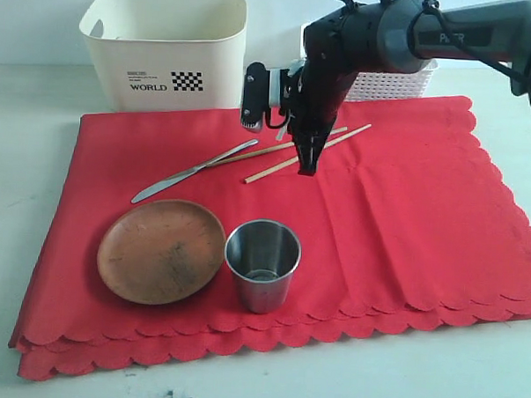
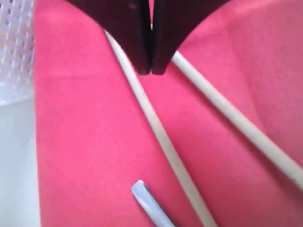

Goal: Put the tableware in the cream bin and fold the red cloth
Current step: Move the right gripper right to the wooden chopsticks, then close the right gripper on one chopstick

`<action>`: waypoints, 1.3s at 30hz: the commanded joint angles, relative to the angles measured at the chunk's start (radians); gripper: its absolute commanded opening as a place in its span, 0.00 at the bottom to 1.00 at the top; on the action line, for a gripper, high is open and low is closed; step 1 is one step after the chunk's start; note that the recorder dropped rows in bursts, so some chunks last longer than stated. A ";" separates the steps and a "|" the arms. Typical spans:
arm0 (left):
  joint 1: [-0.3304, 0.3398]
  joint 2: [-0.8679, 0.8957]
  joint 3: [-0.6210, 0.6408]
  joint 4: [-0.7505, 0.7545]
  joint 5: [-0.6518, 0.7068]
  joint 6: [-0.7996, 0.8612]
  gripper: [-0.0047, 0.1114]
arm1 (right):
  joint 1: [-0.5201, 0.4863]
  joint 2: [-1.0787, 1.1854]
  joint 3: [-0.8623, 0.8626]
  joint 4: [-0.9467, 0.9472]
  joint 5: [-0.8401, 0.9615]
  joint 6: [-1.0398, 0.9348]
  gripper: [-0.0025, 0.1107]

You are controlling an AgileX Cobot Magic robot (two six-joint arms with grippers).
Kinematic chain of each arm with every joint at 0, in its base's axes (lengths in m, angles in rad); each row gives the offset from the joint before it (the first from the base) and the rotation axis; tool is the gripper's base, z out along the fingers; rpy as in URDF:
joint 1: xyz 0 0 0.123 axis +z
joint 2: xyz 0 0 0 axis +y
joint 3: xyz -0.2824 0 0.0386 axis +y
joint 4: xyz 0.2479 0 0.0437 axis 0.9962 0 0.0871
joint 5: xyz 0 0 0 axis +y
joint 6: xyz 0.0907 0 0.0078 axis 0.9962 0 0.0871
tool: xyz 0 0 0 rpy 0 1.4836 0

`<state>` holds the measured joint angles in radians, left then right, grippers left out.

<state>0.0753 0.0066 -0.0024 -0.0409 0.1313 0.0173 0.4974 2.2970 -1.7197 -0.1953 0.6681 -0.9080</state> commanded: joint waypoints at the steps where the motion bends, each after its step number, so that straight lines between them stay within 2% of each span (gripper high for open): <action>1: -0.007 -0.007 0.002 0.000 -0.003 0.004 0.06 | -0.029 0.004 -0.009 0.153 0.065 -0.294 0.02; 4: -0.007 -0.007 0.002 0.000 -0.003 0.004 0.06 | -0.074 0.006 -0.051 0.391 0.118 -0.454 0.02; 6: -0.007 -0.007 0.002 0.000 -0.003 0.004 0.06 | -0.091 0.006 -0.084 0.455 0.176 -0.524 0.02; 12: -0.007 -0.007 0.002 0.000 -0.003 0.004 0.06 | -0.091 0.006 -0.121 0.473 0.154 -0.493 0.02; 14: -0.007 -0.007 0.002 0.000 -0.003 0.004 0.06 | -0.091 0.006 -0.121 0.473 0.150 -0.491 0.06; 17: -0.007 -0.007 0.002 0.000 -0.003 0.004 0.06 | -0.091 0.006 -0.121 0.473 0.151 -0.468 0.19; 21: -0.007 -0.007 0.002 0.000 -0.003 0.004 0.06 | -0.091 0.006 -0.121 0.466 0.166 -0.428 0.45; 23: -0.007 -0.007 0.002 0.000 -0.003 0.004 0.06 | -0.091 0.006 -0.121 0.440 0.156 -0.390 0.50; 29: -0.007 -0.007 0.002 0.000 -0.003 0.004 0.06 | -0.091 0.016 -0.148 0.260 0.163 -0.295 0.51; 39: -0.007 -0.007 0.002 0.000 -0.003 0.004 0.06 | -0.091 0.126 -0.350 0.264 0.364 -0.293 0.51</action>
<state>0.0753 0.0066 -0.0024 -0.0409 0.1313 0.0173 0.4066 2.3952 -2.0198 0.0718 0.9618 -1.2085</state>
